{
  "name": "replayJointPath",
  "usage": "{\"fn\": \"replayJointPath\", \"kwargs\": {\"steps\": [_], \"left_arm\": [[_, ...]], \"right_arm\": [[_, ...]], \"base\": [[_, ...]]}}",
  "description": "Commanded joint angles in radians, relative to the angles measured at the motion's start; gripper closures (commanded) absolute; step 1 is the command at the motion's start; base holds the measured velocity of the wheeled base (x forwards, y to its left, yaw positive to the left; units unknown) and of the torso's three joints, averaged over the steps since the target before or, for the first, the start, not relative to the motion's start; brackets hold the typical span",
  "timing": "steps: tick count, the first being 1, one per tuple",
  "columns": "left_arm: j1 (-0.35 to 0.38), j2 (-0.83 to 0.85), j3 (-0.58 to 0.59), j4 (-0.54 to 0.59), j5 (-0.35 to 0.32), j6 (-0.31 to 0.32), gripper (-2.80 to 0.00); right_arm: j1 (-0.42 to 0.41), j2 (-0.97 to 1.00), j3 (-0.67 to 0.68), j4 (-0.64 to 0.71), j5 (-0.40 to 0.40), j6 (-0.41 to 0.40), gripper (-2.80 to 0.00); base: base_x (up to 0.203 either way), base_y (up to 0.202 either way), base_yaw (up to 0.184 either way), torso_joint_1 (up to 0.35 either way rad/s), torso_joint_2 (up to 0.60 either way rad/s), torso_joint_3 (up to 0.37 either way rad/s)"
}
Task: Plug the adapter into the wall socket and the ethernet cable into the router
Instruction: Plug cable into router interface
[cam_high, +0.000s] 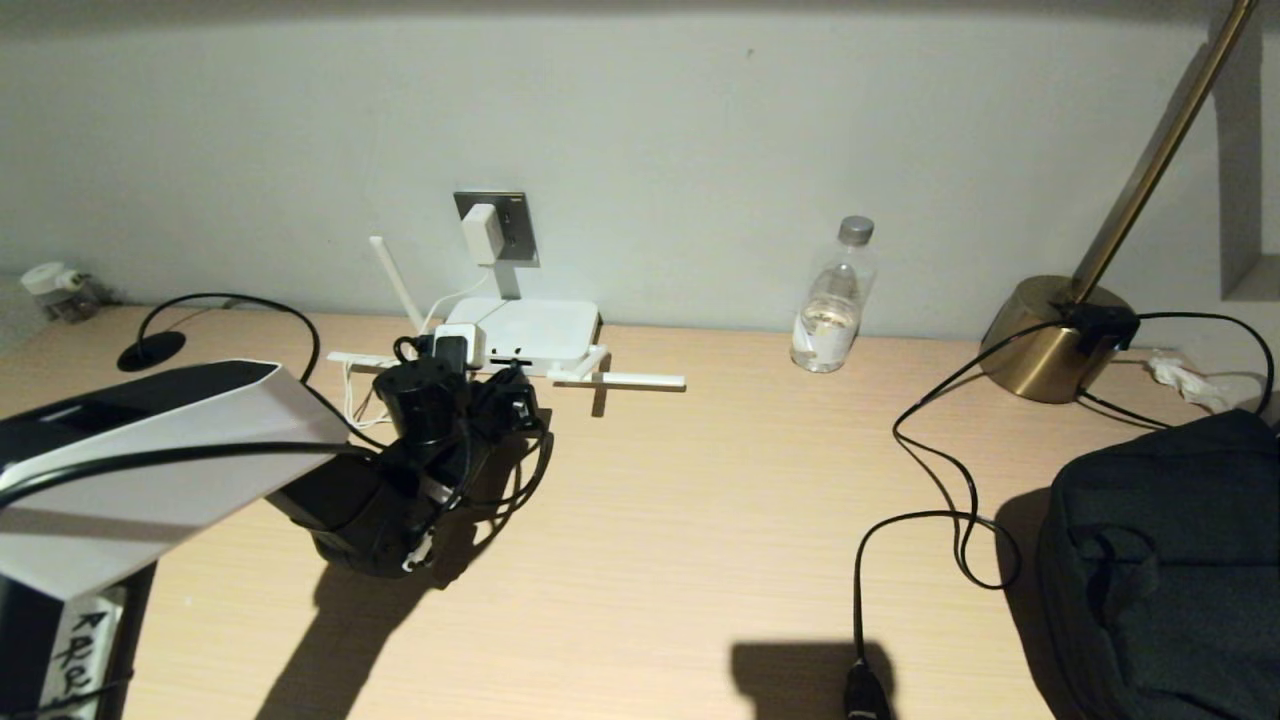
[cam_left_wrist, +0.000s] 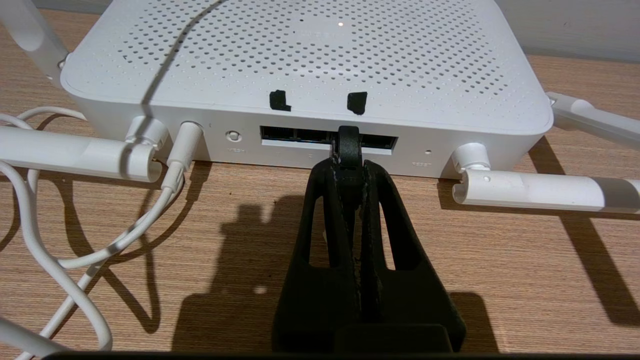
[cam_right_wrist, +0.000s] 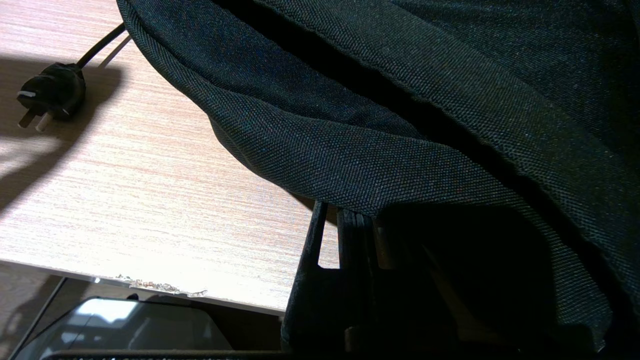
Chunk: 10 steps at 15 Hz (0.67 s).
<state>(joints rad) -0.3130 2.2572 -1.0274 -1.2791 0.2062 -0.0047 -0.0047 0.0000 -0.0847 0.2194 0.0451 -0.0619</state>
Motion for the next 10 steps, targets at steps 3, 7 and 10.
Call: {"fn": "replayJointPath", "kwargs": {"steps": [3,7,10], "left_arm": [[0.007,0.004,-0.002,-0.015,0.001,0.0,0.0],[0.009,0.012,-0.014,-0.016,0.001,0.0,0.0],[0.011,0.013,-0.014,-0.016,0.001,0.0,0.0]], "right_arm": [[0.0,0.002,0.0,0.002,0.001,-0.001,0.0],[0.0,0.002,0.0,0.002,0.001,-0.001,0.0],[0.0,0.002,-0.001,0.002,0.001,-0.001,0.0]], "base": [[0.0,0.0,0.0,0.0,0.0,0.0],[0.0,0.0,0.0,0.0,0.0,0.0],[0.0,0.0,0.0,0.0,0.0,0.0]]}}
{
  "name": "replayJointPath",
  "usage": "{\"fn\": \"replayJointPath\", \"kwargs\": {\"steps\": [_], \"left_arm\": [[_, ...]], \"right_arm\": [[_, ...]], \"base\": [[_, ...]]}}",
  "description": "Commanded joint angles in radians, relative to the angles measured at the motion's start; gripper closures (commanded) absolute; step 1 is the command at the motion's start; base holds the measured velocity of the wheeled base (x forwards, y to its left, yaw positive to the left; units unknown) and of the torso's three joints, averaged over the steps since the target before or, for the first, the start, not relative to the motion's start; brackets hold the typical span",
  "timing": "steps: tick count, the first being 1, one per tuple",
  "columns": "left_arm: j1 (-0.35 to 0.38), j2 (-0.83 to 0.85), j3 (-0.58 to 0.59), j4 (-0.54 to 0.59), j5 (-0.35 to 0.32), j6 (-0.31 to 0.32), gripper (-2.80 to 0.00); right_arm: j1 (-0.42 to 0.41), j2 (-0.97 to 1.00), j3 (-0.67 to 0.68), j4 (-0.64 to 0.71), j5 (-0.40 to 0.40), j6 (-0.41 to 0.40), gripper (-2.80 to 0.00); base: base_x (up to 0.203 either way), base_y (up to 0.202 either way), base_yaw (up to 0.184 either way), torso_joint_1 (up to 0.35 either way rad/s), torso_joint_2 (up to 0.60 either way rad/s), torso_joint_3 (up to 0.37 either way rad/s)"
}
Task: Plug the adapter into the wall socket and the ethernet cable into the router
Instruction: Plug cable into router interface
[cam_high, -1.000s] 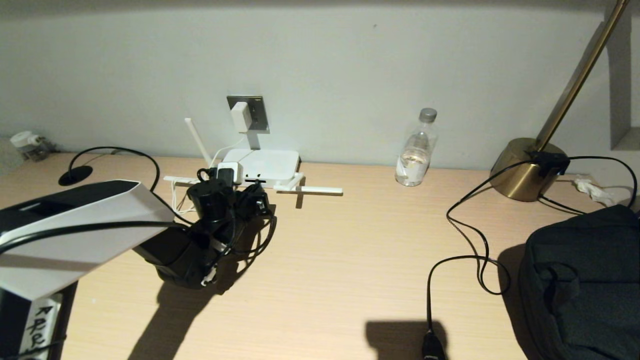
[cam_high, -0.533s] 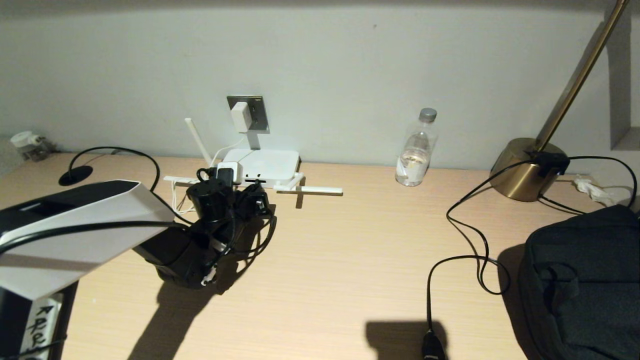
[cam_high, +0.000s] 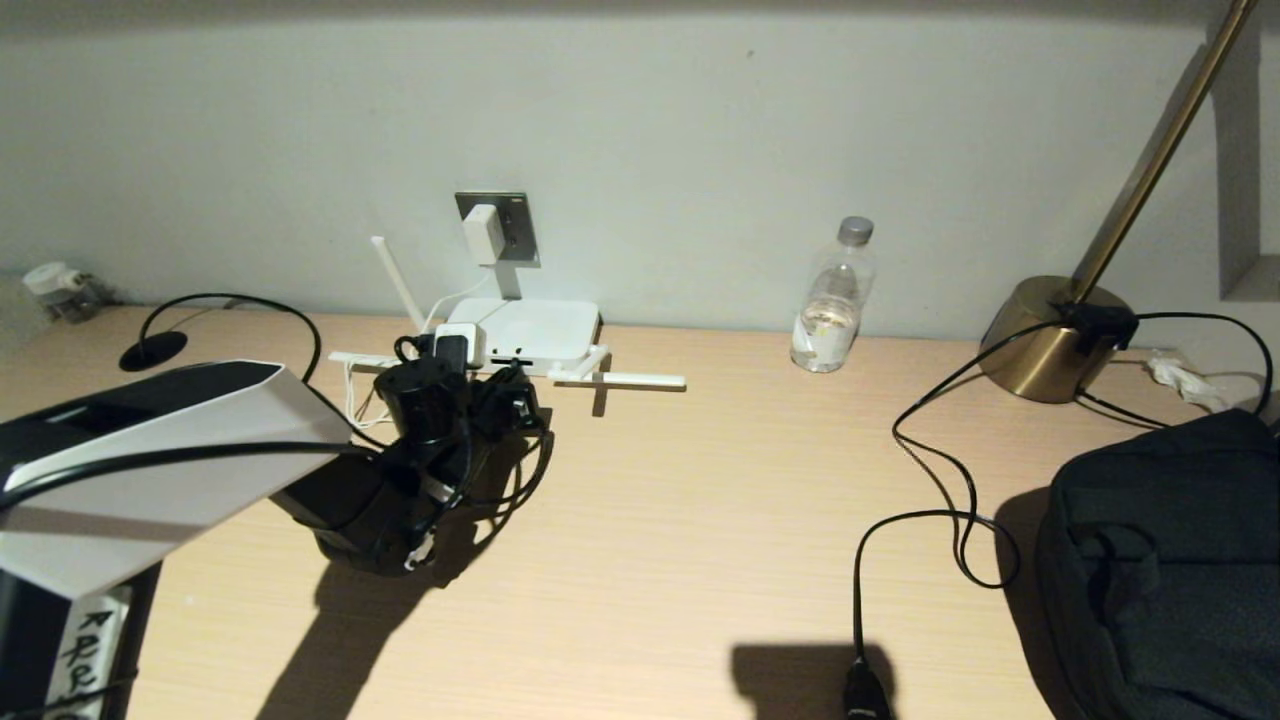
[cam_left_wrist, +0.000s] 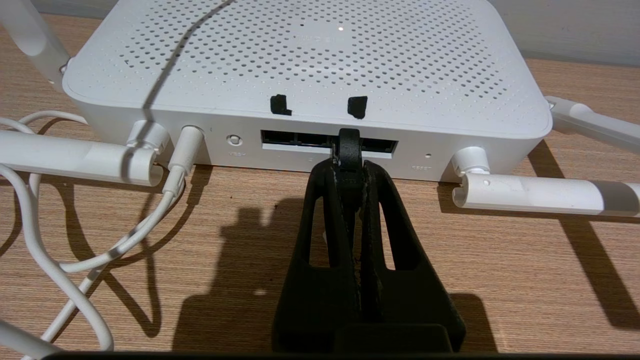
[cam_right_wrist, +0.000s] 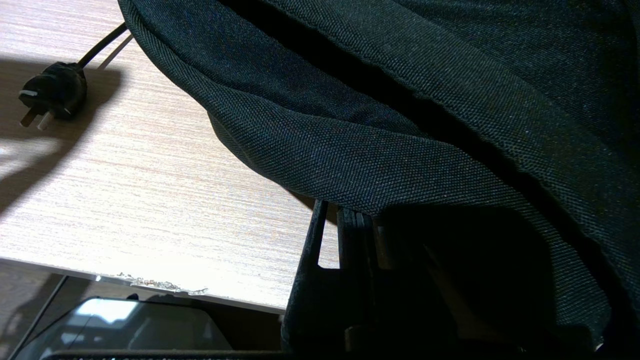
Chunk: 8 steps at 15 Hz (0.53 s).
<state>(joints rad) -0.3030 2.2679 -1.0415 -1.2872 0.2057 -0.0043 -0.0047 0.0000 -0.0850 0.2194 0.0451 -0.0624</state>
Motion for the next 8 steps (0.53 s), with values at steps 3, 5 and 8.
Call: {"fn": "replayJointPath", "kwargs": {"steps": [3,5,8], "left_arm": [[0.004,0.004,0.0,-0.007,0.003,0.0,0.0],[0.004,0.002,0.004,-0.007,0.003,0.0,0.0],[0.007,0.002,0.003,-0.007,0.003,-0.003,0.0]], "right_arm": [[0.0,0.002,-0.001,0.002,0.001,0.0,0.0],[0.0,0.002,0.001,0.002,0.001,0.0,0.0],[0.0,0.002,-0.001,0.002,0.001,0.0,0.0]], "base": [[0.0,0.0,0.0,0.0,0.0,0.0],[0.0,0.0,0.0,0.0,0.0,0.0],[0.0,0.0,0.0,0.0,0.0,0.0]]}}
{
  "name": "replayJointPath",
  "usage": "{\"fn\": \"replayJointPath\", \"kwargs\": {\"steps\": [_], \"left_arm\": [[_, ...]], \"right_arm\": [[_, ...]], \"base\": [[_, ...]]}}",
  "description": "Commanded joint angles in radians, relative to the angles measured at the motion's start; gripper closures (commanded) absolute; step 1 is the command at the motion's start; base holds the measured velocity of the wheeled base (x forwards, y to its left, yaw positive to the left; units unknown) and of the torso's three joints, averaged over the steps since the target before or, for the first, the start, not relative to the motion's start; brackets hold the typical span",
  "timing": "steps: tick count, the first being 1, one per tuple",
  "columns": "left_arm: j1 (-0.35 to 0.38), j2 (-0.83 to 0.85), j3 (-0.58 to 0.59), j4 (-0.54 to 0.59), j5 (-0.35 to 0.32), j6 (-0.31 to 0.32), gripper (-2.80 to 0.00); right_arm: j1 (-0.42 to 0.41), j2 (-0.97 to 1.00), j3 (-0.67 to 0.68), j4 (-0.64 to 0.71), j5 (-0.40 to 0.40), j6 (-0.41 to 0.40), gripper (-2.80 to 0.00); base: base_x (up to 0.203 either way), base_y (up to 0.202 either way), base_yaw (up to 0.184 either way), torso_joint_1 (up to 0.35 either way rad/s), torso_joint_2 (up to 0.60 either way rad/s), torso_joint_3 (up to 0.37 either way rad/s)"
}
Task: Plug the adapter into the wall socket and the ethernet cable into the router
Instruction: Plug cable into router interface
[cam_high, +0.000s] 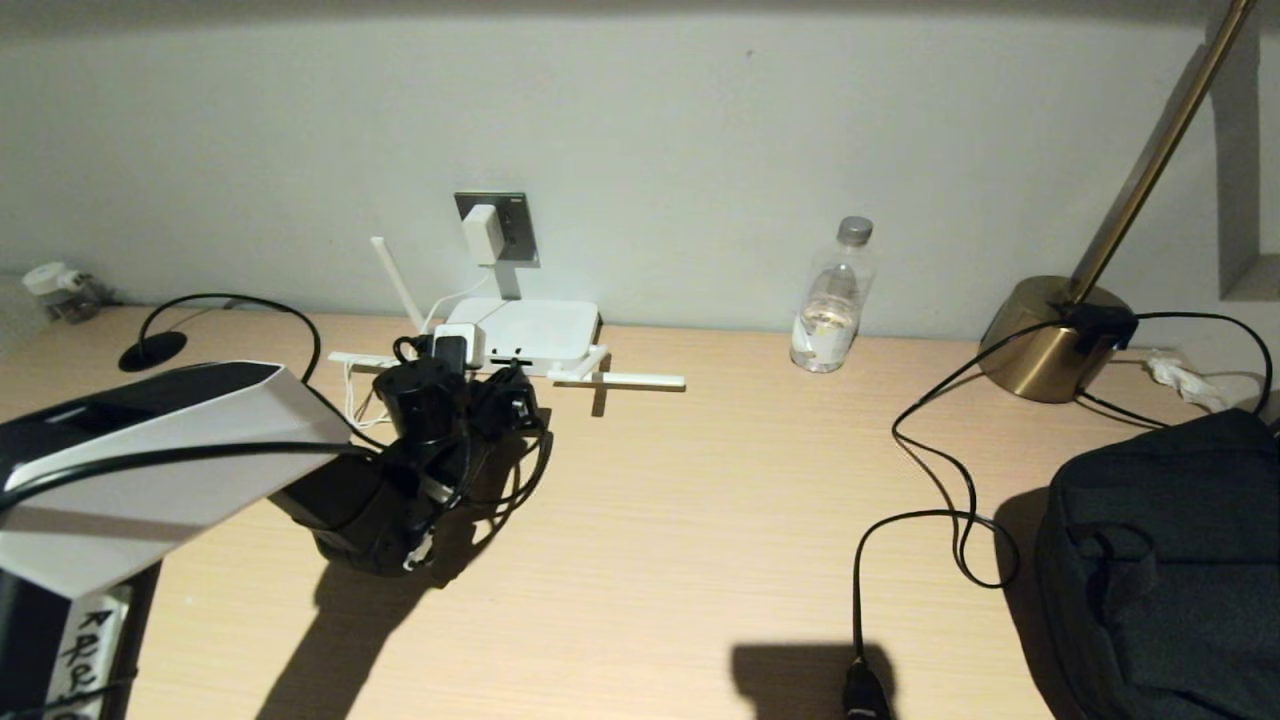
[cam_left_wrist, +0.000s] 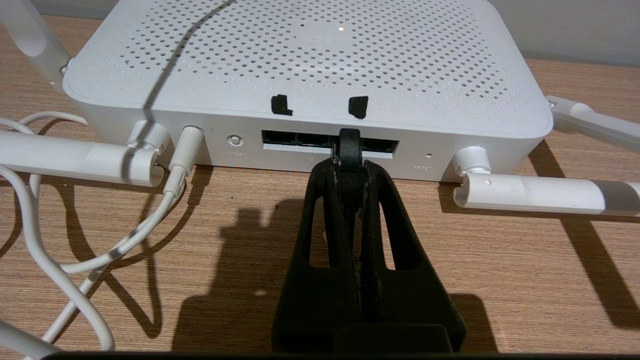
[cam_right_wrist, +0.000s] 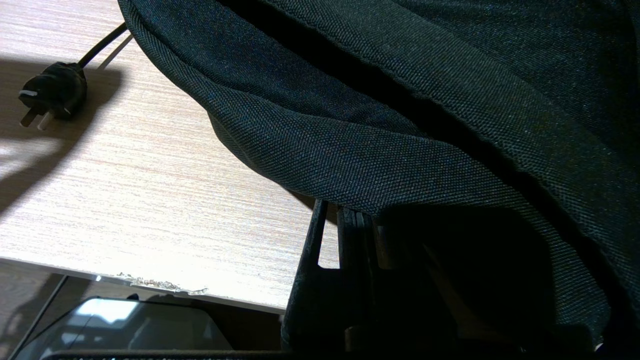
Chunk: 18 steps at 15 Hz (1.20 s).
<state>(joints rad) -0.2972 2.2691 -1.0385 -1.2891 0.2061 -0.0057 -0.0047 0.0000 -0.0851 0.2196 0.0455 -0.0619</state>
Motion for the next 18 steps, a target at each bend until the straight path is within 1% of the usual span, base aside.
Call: {"fn": "replayJointPath", "kwargs": {"steps": [1,4,18], "left_arm": [[0.003,0.002,-0.002,-0.006,0.002,-0.001,0.0],[0.012,0.0,-0.002,-0.006,0.002,0.0,0.0],[0.012,-0.003,-0.005,-0.002,0.001,0.0,0.0]], "right_arm": [[0.0,0.002,0.0,0.001,0.0,-0.001,0.0],[0.0,0.002,0.001,0.001,-0.001,-0.001,0.0],[0.0,0.002,-0.001,0.001,0.0,-0.001,0.0]], "base": [[0.0,0.0,0.0,0.0,0.0,0.0],[0.0,0.0,0.0,0.0,0.0,0.0],[0.0,0.0,0.0,0.0,0.0,0.0]]}}
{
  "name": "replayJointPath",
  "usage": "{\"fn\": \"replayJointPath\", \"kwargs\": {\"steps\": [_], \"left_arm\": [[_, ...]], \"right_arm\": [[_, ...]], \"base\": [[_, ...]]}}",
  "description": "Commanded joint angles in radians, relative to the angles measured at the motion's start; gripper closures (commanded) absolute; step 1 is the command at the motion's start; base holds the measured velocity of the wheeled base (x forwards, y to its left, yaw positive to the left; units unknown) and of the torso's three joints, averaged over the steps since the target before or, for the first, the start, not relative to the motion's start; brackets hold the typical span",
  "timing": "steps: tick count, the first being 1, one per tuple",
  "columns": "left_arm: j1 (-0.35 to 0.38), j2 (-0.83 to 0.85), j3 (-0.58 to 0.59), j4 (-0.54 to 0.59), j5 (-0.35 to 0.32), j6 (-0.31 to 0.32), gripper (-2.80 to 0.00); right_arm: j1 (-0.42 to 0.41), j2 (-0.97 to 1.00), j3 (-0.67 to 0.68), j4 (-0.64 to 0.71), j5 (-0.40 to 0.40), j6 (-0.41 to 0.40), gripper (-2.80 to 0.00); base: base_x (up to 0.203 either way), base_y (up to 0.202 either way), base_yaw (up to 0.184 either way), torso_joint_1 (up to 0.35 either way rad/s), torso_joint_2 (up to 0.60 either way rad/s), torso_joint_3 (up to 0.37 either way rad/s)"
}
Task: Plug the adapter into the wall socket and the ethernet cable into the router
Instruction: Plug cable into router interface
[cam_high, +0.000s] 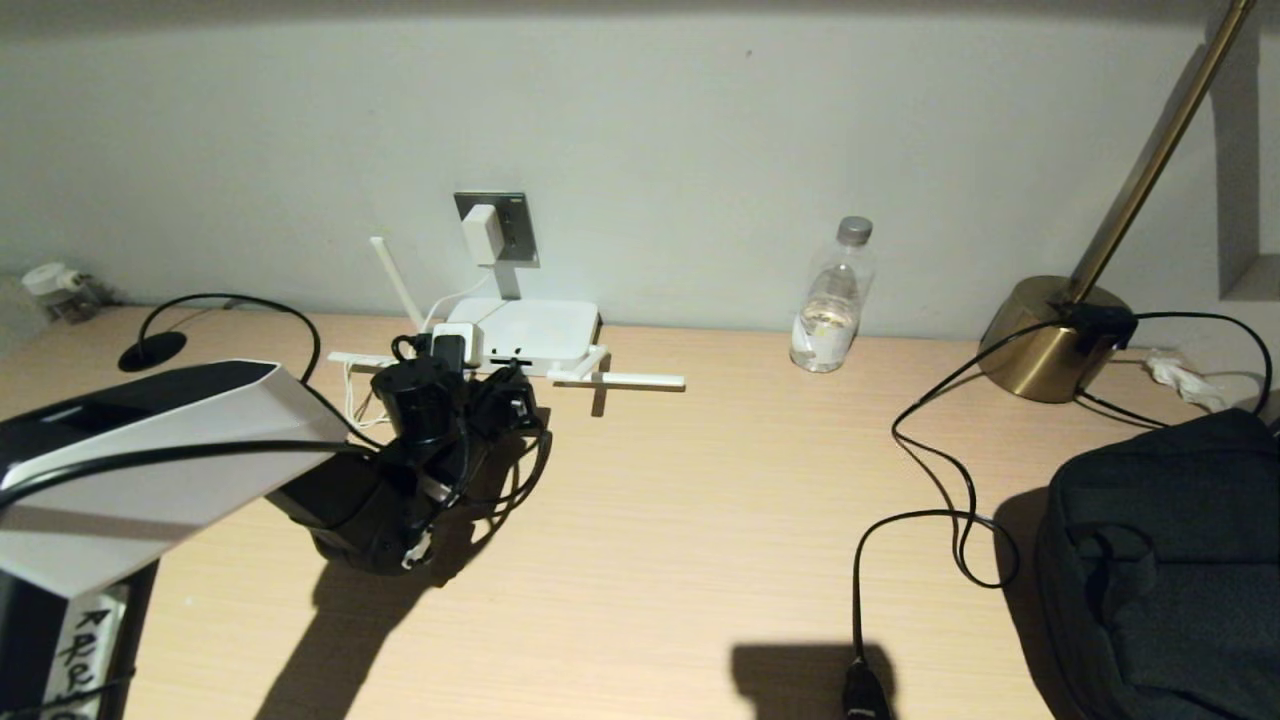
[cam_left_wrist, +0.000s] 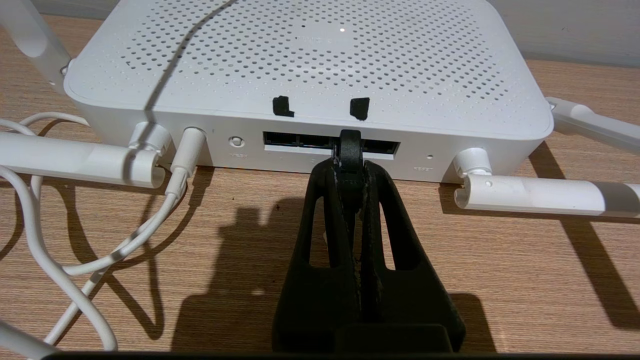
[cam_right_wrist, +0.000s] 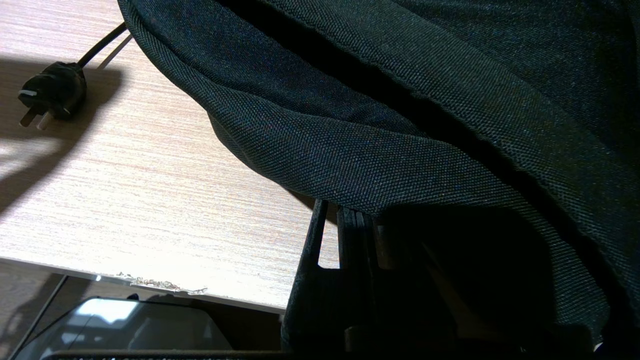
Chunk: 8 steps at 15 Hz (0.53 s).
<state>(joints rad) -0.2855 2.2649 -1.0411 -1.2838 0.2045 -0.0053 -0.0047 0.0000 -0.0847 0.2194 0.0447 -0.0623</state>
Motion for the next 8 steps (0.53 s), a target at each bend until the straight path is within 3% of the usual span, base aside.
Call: {"fn": "replayJointPath", "kwargs": {"steps": [1,7,8], "left_arm": [[0.0,0.001,-0.002,-0.008,-0.002,-0.001,0.0],[0.0,0.001,-0.002,-0.009,-0.024,0.001,0.0],[0.0,0.001,-0.002,-0.009,-0.025,0.002,-2.8]], "right_arm": [[0.0,0.002,-0.001,0.002,0.0,-0.001,0.0],[0.0,0.002,0.0,0.002,0.001,-0.001,0.0],[0.0,0.002,-0.001,0.002,0.001,-0.001,0.0]], "base": [[0.0,0.0,0.0,0.0,0.0,0.0],[0.0,0.0,0.0,0.0,0.0,0.0],[0.0,0.0,0.0,0.0,0.0,0.0]]}}
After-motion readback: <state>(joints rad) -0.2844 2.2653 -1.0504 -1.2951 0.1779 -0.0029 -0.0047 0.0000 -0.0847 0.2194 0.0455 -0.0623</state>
